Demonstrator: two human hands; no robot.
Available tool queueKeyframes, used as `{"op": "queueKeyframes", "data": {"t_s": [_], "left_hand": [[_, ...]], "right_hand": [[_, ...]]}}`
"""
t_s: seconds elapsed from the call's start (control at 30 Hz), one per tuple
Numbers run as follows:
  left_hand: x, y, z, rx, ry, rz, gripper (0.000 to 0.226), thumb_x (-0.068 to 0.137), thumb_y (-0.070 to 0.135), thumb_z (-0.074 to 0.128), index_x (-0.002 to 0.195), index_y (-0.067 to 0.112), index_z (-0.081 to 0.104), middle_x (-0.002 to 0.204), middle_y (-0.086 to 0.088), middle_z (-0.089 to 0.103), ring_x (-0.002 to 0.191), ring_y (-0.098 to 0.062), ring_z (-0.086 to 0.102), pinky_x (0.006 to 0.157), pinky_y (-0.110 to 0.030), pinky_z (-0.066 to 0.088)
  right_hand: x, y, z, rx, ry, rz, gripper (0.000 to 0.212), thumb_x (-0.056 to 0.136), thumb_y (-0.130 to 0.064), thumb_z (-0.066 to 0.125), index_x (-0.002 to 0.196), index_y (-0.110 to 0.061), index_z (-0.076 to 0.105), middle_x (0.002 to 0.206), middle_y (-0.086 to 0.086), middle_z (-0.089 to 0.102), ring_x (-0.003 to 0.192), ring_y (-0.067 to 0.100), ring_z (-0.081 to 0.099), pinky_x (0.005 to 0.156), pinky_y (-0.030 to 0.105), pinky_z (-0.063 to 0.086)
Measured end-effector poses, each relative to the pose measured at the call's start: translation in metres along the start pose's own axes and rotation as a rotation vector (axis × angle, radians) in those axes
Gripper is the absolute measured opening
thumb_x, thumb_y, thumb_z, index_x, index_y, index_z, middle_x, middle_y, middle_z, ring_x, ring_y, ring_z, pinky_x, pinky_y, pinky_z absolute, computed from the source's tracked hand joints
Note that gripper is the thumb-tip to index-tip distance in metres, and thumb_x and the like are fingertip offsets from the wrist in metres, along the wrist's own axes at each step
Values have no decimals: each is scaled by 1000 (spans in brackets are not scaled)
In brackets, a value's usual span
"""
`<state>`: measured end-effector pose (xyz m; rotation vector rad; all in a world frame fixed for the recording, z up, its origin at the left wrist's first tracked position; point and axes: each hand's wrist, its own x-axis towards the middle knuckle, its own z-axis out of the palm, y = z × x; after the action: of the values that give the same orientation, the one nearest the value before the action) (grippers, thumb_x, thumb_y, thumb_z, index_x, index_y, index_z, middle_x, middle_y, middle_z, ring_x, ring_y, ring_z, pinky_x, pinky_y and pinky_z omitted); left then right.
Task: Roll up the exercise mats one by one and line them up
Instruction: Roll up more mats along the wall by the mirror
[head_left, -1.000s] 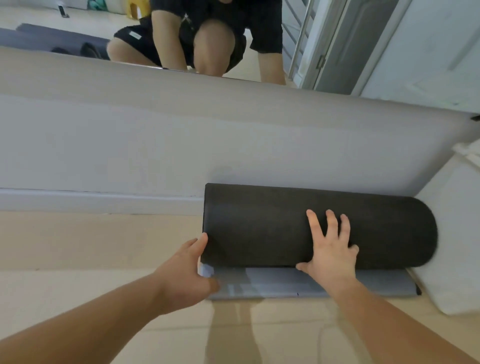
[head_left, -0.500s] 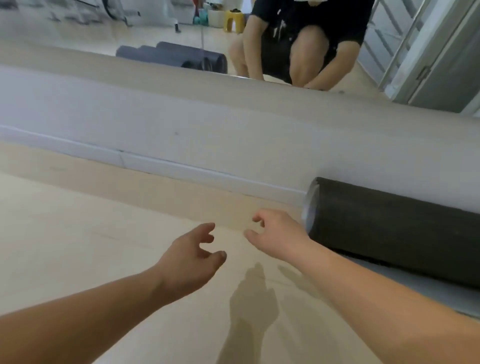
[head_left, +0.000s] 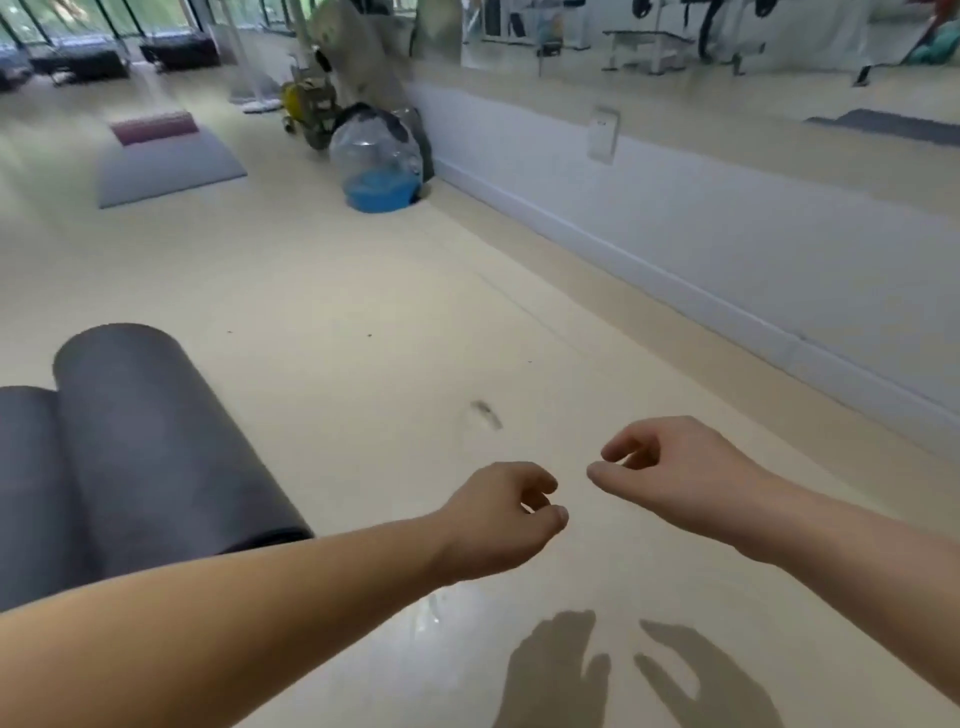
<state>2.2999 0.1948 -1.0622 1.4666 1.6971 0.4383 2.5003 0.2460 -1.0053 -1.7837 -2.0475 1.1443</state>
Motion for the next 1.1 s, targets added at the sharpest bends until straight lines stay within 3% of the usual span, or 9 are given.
{"op": "queueKeyframes", "data": {"t_s": [0.13, 0.2, 0.3, 0.43, 0.63, 0.73, 0.8, 0.97, 1.1], "left_hand": [[-15, -96, -84, -86, 65, -109, 66, 98, 49, 68, 156, 26, 49, 144, 8, 60, 118, -7, 62, 89, -17, 52], [-27, -136, -122, -116, 134, -157, 73, 97, 51, 68, 160, 24, 43, 154, 5, 53, 128, -12, 59, 101, -25, 52], [-48, -183, -167, -208, 291, -201, 70, 99, 46, 67, 160, 22, 42, 158, 3, 51, 138, -14, 55, 113, -33, 47], [-69, -229, -221, -196, 532, -247, 58, 101, 27, 64, 156, 24, 48, 157, 6, 51, 137, -14, 53, 105, -27, 47], [-87, -301, -263, -373, 577, -742, 52, 90, 27, 57, 138, 14, 42, 148, -10, 40, 128, -37, 48, 107, -52, 48], [-77, -310, -245, -499, 539, -840, 87, 93, 34, 54, 164, 16, 8, 162, -17, 27, 140, -42, 40, 116, -53, 39], [-68, -310, -238, -420, 589, -834, 86, 99, 40, 50, 167, 19, 4, 164, -16, 26, 145, -40, 32, 116, -52, 36], [-66, -328, -236, -262, 717, -614, 58, 99, 36, 61, 154, 36, 43, 141, -1, 42, 134, -24, 44, 96, -32, 39], [-61, -341, -240, -478, 738, -649, 96, 85, 50, 79, 164, 28, 29, 156, 1, 34, 144, -25, 41, 114, -37, 41]], "right_hand": [[53, -104, 98, 60, -94, -64, 25, 88, -39, 77, 107, -24, 71, 101, -5, 72, 88, 12, 69, 67, 26, 51], [69, -148, 147, 89, -141, -73, 26, 89, -34, 78, 110, -21, 71, 105, -4, 70, 95, 11, 67, 71, 25, 51], [81, -200, 215, 71, -228, -106, 22, 91, -35, 74, 108, -22, 72, 107, -6, 71, 99, 9, 66, 73, 24, 49], [89, -245, 283, 36, -291, -165, 24, 96, -43, 68, 106, -22, 73, 107, -8, 72, 103, 12, 66, 84, 29, 53], [103, -266, 352, -39, -477, -190, 102, 70, -67, 86, 155, -37, 38, 143, -15, 56, 124, 13, 61, 96, 30, 52], [112, -256, 370, -4, -497, -146, 135, 45, -84, 89, 159, -46, 27, 149, -23, 52, 129, 8, 59, 106, 36, 52], [122, -246, 369, 49, -503, -130, 127, 47, -79, 91, 155, -46, 33, 140, -26, 57, 123, 4, 62, 101, 33, 54], [149, -232, 337, -38, -405, -135, 112, 54, -77, 87, 152, -53, 37, 139, -10, 45, 116, 9, 55, 100, 34, 49], [158, -245, 335, -130, -448, -299, 112, 53, -84, 80, 152, -51, 40, 144, -18, 49, 126, 3, 57, 108, 37, 50]]}}
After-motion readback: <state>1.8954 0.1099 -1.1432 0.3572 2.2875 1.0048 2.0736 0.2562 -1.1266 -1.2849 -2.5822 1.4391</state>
